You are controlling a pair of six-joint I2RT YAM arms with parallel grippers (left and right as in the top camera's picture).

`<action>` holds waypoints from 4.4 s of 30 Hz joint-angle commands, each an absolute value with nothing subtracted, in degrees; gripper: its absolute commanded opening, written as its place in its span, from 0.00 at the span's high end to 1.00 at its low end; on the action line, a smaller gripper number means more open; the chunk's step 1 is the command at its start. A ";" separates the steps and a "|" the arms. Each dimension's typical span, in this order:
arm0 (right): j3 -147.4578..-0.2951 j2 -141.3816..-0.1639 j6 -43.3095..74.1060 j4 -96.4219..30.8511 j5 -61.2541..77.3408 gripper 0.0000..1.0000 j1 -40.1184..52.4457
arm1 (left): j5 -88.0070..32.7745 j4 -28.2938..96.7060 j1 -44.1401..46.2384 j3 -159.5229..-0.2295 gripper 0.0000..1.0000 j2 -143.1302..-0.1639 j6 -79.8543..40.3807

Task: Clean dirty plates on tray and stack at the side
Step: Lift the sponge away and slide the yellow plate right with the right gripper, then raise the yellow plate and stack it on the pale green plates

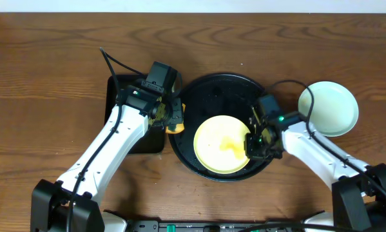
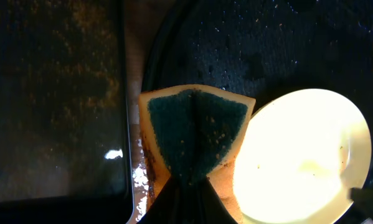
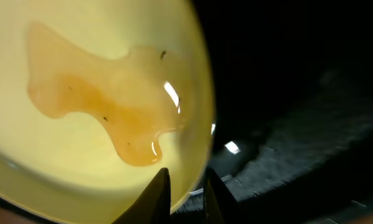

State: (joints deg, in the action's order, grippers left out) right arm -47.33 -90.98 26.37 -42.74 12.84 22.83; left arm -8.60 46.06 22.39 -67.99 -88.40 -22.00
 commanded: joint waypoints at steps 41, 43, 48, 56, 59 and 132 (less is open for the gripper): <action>-60.01 -84.49 15.42 -43.66 -9.08 0.99 21.67 | -7.88 46.24 22.20 -68.07 0.92 -88.40 -20.84; -61.12 -84.49 15.57 -43.70 -5.28 0.99 21.74 | -7.86 46.22 22.20 -68.07 0.92 -88.40 -20.84; -61.91 -84.49 18.94 -45.58 -6.13 0.99 21.32 | -7.86 46.24 22.20 -68.07 0.92 -88.40 -20.84; -61.91 -84.51 18.09 -51.92 0.45 0.99 20.93 | -7.88 46.24 22.20 -68.07 0.92 -88.40 -20.84; -61.91 -84.51 17.93 -55.27 0.89 0.99 20.78 | -7.86 46.24 22.20 -68.07 0.92 -88.40 -20.84; -65.04 -79.81 3.03 -32.42 -50.28 0.99 35.79 | -7.86 46.22 22.20 -68.07 0.92 -88.40 -20.84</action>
